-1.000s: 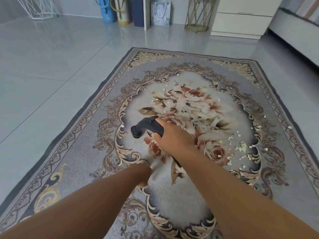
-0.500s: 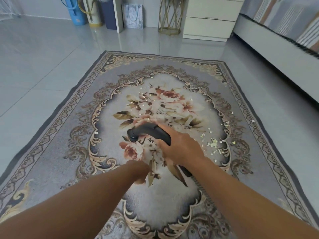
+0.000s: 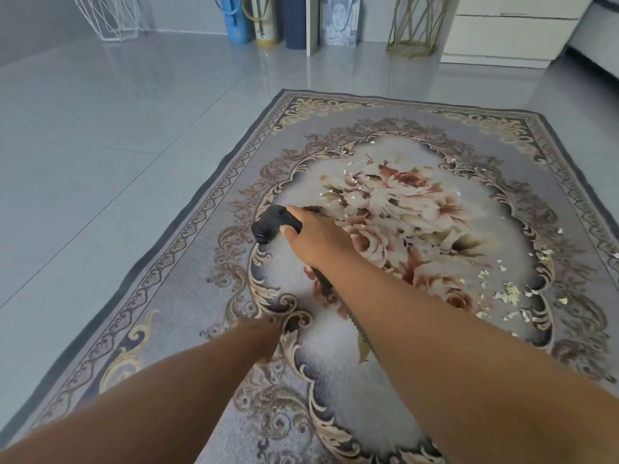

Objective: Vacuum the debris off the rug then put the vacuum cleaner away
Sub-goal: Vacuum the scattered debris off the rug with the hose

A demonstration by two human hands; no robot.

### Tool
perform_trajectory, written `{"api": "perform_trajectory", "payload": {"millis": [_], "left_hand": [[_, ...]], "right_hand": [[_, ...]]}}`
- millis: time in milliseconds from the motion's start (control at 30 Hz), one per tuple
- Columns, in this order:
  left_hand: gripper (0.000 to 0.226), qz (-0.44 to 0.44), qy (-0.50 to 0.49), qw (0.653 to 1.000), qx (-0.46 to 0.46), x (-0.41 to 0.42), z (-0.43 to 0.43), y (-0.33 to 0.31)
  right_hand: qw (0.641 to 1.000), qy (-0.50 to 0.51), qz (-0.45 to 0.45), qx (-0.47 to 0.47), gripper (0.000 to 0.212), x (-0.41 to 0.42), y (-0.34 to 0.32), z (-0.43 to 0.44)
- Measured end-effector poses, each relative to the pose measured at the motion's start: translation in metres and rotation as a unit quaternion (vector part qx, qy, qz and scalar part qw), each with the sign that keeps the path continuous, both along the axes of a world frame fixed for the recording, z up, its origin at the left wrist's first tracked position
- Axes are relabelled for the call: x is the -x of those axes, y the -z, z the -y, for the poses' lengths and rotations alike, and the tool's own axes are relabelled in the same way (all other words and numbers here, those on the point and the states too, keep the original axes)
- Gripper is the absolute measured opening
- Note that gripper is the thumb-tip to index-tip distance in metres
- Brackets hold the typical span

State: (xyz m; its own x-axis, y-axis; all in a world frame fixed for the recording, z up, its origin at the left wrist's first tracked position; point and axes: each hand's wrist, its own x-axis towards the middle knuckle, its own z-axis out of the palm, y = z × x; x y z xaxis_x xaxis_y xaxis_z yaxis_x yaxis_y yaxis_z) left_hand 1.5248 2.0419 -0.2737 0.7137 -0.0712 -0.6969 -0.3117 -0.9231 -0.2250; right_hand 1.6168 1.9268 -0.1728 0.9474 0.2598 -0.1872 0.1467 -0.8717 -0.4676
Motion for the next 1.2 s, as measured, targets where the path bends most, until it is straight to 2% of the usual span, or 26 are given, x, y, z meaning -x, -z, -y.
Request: {"api": "perform_trajectory", "payload": {"millis": [200, 333, 533, 700, 1033, 1133, 1200], "left_hand": [[0.03, -0.008, 0.003, 1.0, 0.018, -0.005, 0.022, -0.004], [0.037, -0.007, 0.05, 0.999, 0.021, -0.01, 0.052, -0.012], [0.035, -0.01, 0.094, 0.994, 0.046, -0.017, 0.102, -0.01], [0.036, -0.014, 0.144, 0.987, 0.068, -0.019, 0.167, -0.019], [0.046, -0.065, 0.224, 0.964, 0.123, -0.015, 0.236, -0.02], [0.042, -0.059, 0.184, 0.973, 0.125, -0.013, 0.246, -0.008], [0.024, -0.041, 0.13, 0.979, 0.152, -0.013, 0.253, -0.013]], "right_hand": [[1.0, -0.014, -0.006, 0.007, 0.049, 0.028, -0.006, 0.051], [1.0, -0.005, -0.011, 0.013, 0.047, 0.054, -0.019, 0.097], [0.995, 0.085, -0.045, -0.007, 0.04, 0.091, -0.03, 0.186], [0.986, 0.157, -0.05, -0.012, 0.045, 0.122, -0.03, 0.253], [0.981, 0.191, -0.04, 0.023, 0.049, 0.184, -0.025, 0.307], [0.976, 0.21, -0.063, 0.008, 0.048, 0.205, -0.023, 0.314], [0.972, 0.224, -0.071, -0.006, 0.048, 0.214, -0.025, 0.32]]}}
